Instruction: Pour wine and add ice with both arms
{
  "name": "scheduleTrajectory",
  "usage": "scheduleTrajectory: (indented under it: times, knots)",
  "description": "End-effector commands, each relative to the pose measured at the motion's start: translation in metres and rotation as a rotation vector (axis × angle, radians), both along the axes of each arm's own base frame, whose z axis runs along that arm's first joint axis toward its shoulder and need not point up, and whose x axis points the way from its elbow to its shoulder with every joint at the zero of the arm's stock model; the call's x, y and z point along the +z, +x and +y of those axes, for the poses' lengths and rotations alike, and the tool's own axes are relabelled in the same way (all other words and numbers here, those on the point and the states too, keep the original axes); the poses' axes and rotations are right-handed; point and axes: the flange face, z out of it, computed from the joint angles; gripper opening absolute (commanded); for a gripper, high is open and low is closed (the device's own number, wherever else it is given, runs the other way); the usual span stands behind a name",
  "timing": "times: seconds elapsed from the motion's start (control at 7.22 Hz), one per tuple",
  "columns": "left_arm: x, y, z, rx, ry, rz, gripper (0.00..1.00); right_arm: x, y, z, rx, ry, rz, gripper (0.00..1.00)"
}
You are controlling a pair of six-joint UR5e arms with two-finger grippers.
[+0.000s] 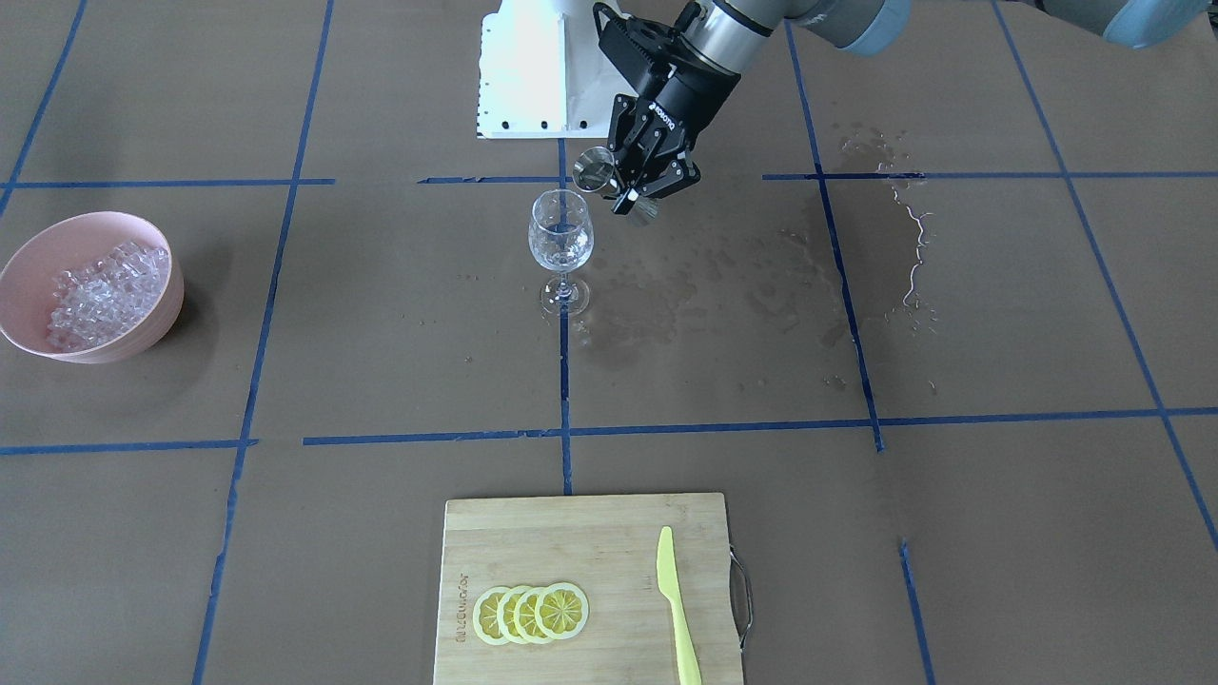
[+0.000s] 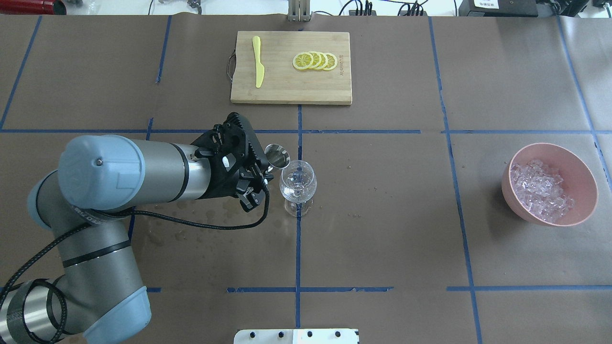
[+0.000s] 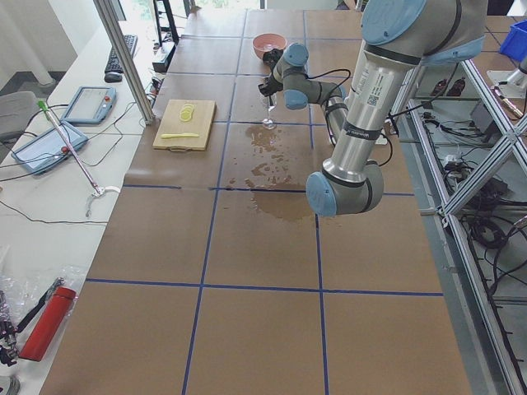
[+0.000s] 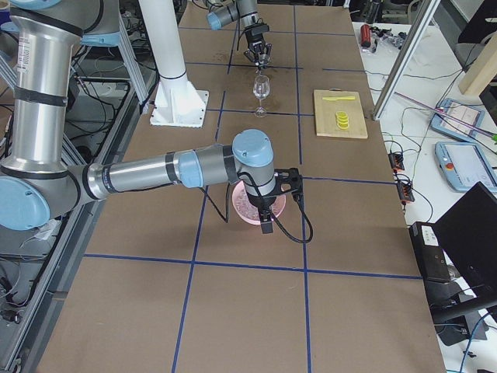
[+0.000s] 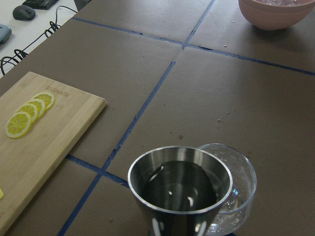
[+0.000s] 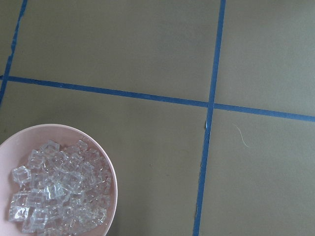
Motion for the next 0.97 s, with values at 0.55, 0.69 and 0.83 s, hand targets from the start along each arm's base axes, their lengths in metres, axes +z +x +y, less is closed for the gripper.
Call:
scheduleTrajectory:
  times: [0.55, 0.69, 0.83]
  knots:
    - [-0.01, 0.021, 0.009, 0.029, -0.061, -0.13, 0.0, 0.004, 0.0, 0.0, 0.0, -0.007, 0.001, 1.0]
    - [-0.013, 0.023, 0.009, 0.031, -0.066, -0.143, 0.0, 0.006, 0.0, 0.0, 0.0, -0.012, 0.0, 1.0]
    - [-0.014, 0.024, 0.01, 0.032, -0.068, -0.153, 0.0, 0.006, 0.0, 0.0, 0.0, -0.012, 0.001, 1.0]
